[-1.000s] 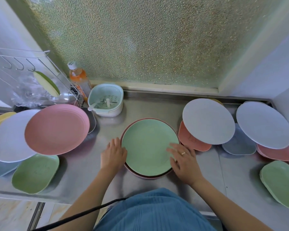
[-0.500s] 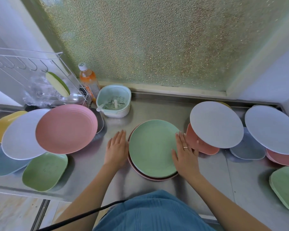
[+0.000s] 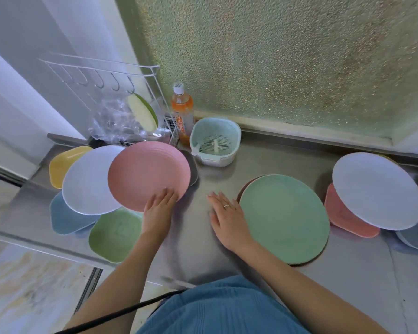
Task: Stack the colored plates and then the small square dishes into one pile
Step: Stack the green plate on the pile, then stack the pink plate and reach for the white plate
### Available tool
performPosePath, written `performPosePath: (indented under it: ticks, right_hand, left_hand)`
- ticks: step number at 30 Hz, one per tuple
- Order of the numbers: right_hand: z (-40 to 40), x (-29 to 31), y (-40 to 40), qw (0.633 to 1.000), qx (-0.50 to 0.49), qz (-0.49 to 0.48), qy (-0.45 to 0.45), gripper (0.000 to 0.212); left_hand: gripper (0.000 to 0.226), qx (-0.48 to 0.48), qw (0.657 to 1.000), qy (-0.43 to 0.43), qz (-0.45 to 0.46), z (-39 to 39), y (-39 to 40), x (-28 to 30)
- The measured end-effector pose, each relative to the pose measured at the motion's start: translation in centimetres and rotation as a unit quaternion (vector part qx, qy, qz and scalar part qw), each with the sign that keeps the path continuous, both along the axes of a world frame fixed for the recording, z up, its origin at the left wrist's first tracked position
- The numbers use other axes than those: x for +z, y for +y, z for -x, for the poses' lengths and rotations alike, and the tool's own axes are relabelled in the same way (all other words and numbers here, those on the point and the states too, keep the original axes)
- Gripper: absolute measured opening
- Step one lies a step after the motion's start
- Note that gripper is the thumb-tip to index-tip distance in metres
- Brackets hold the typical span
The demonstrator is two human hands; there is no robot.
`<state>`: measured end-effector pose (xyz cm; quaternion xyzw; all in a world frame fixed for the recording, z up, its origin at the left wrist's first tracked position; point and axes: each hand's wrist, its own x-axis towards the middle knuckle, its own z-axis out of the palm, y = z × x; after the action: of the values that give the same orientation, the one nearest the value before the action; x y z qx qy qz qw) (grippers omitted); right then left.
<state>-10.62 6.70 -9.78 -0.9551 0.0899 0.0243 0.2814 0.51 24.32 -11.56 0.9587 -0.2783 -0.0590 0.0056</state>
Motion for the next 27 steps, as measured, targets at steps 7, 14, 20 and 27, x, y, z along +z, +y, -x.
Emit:
performPosePath:
  ticks: [7,14,20,27]
  right_hand:
    - [-4.5,2.8,4.2,0.953,-0.164,-0.253,0.019,0.049]
    - [-7.0,2.3,5.0,0.879,-0.295,-0.373,0.045,0.023]
    - [-4.6,2.9,2.0,0.869,-0.358,-0.338,-0.053,0.022]
    - [2.6,2.3,-6.0,0.870,-0.387,-0.302,-0.051,0.026]
  left_hand:
    - [0.054,-0.091,0.992,-0.053,0.070,0.3,2.2,0.3]
    - [0.049,-0.194,0.971,-0.089,0.111,1.5,2.4,0.7]
    - [0.058,-0.014,0.954,-0.031,0.297,1.0,1.3,3.5]
    - [0.070,0.124,0.937,0.139,0.294,1.3,-4.4,6.4]
